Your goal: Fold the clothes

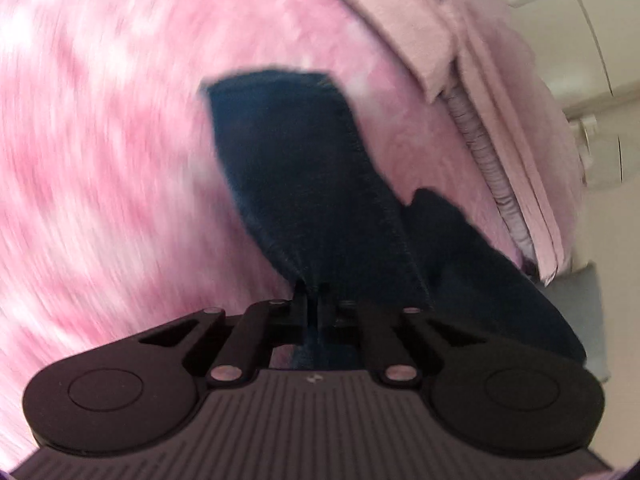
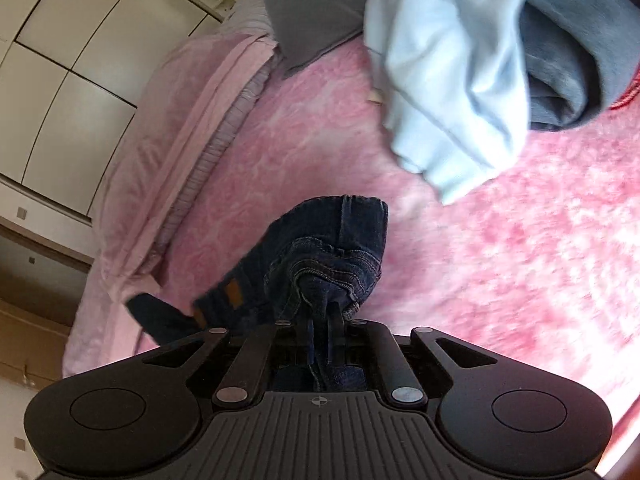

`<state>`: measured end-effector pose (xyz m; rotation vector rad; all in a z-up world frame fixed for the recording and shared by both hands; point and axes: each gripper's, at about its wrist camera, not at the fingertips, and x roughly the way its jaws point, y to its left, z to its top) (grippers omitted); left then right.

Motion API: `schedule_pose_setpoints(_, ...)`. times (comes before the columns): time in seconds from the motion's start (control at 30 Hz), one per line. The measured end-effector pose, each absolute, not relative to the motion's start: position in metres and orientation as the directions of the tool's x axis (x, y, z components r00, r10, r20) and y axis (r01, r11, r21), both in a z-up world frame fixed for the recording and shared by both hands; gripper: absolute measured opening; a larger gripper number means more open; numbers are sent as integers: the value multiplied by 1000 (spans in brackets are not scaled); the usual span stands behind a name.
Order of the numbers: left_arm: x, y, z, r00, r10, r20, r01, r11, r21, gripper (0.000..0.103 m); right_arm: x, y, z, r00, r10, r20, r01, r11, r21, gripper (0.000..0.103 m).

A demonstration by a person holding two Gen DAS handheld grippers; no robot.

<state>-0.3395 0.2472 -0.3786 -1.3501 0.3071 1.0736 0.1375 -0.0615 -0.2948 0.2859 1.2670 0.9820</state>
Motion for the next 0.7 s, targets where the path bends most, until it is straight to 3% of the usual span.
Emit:
schedule_pose_setpoints(0.27,-451,339,-222,277,701,-657,-863,-120,-492,1,79,91,-187,-144,870,-472,-516,340,786,4)
schedule_pose_setpoints(0.47,-543,366,-81,110,867,-486,-869,-153,-470,1,45,186,-53,-94,983,-159,-560,80,825,4)
schedule_pose_setpoints(0.6,-549,329,-83,146,863,-484,-877,-113,-466,2,30,178,22,-82,995,51,-603,-91,793,3)
schedule_pose_setpoints(0.7,-553,302,-84,173,859,-483,-882,-83,-463,3,26,141,33,-25,993,114,-642,-103,760,3)
